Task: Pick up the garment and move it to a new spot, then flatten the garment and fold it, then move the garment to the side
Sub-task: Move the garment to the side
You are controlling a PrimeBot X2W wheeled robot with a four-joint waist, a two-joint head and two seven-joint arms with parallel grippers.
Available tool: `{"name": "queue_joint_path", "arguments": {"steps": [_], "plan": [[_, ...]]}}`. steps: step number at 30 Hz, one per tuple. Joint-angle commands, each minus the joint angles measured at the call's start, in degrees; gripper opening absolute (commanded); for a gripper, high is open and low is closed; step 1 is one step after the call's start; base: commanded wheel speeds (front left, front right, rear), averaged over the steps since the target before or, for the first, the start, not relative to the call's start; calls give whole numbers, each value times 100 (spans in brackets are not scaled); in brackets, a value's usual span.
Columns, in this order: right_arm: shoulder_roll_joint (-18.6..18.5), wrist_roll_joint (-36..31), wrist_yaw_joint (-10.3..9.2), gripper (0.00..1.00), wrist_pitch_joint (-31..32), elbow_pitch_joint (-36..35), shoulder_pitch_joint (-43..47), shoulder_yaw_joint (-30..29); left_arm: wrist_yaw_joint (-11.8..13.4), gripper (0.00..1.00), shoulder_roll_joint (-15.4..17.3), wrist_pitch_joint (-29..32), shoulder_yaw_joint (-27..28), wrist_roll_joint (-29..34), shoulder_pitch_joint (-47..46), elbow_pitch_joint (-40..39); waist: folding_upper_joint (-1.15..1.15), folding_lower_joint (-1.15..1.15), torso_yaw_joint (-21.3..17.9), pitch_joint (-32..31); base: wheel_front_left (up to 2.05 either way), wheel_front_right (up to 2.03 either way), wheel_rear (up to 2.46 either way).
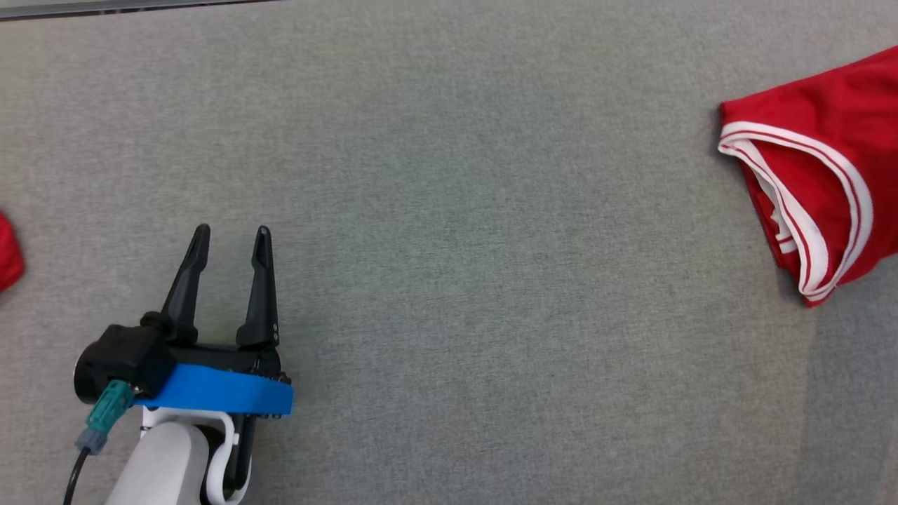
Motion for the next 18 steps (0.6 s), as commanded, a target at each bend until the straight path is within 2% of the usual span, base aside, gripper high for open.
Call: {"name": "queue_joint_path", "arguments": {"steps": [1, 10, 14, 15, 16, 17, 18], "plan": [[39, -142, -1, 0, -89, 34, -123, 107, -20, 100, 14, -22, 33, 46, -141, -13, -2, 0, -57, 46, 0, 0, 0], [290, -1013, -5, 0, -178, 196, -238, -392, -105, 100, -35, -23, -4, 159, -353, 56, -2, 0, -201, 158, 0, 0, 0], [457, -1110, -4, 2, -292, 180, -234, -549, -121, 100, -56, -23, 16, 172, -357, 87, -2, 0, -204, 134, 0, 0, 0], [506, -1107, -4, 21, -325, 190, -223, -576, -129, 100, -60, -23, 24, 162, -354, 103, -2, 0, -197, 121, 0, 0, 0], [563, -1091, -4, 78, -394, 181, -219, -584, -132, 100, -72, -23, 36, 159, -349, 118, -2, 0, -187, 100, 0, 0, 0], [594, -1131, -4, 100, -410, 196, -220, -628, -148, 100, -80, -23, 45, 155, -345, 142, -2, 0, -176, 68, 0, 0, 0], [603, -1188, -3, 100, -452, 197, -195, -576, -165, 100, -92, -23, 50, 147, -339, 164, -2, 0, -164, 33, 0, 0, 0]]}}
